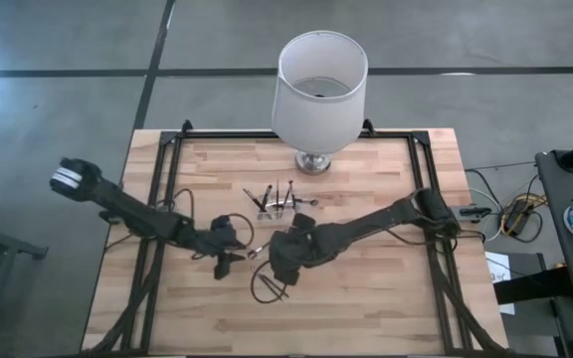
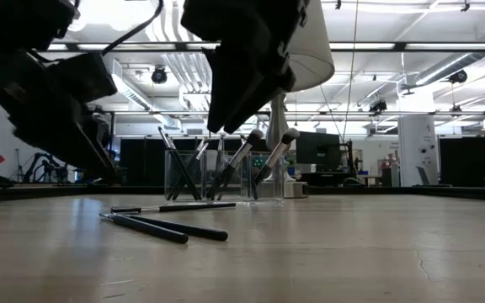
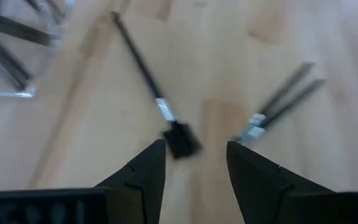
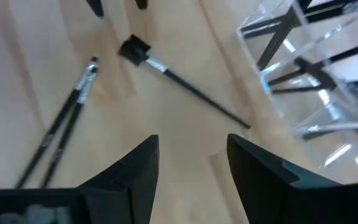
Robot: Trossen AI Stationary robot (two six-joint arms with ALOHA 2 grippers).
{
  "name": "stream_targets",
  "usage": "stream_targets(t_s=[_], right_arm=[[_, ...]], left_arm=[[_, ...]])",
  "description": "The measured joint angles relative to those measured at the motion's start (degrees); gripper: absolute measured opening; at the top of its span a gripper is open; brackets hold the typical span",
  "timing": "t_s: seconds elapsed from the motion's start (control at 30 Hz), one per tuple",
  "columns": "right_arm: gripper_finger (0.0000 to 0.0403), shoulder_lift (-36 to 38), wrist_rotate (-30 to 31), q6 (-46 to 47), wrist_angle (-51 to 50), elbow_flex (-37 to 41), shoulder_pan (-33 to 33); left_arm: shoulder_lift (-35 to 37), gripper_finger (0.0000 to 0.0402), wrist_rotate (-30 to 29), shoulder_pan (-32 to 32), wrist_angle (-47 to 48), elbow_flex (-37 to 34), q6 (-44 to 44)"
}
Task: Put items in baskets/containers
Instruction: Put the brow brush into the transparent organizer
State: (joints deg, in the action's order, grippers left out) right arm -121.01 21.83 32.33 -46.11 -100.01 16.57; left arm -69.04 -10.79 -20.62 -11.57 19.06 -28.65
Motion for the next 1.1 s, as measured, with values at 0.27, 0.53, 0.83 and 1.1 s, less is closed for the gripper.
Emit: stream_targets(t_s=[0.27,0.53,0.83,1.1], right_arm=[[0.0179,0.0,0.1,-9.1,0.1,0.0,-2.3],[0.0163,-1.7,-1.8,-20.1,0.5,0.0,-3.6],[0.0126,-4.5,-9.9,-30.2,4.0,0.1,-6.7],[0.0104,-4.4,-9.9,-37.0,4.7,0.1,-8.3]], left_arm=[[-10.7,0.0162,-7.7,-1.7,-1.2,5.7,0.6],[-15.8,0.0162,-15.0,-6.5,6.9,11.9,-3.0],[-19.8,0.0120,-15.5,-5.4,7.7,13.1,-11.1],[-20.6,0.0062,-15.6,-5.1,7.5,12.9,-11.8]])
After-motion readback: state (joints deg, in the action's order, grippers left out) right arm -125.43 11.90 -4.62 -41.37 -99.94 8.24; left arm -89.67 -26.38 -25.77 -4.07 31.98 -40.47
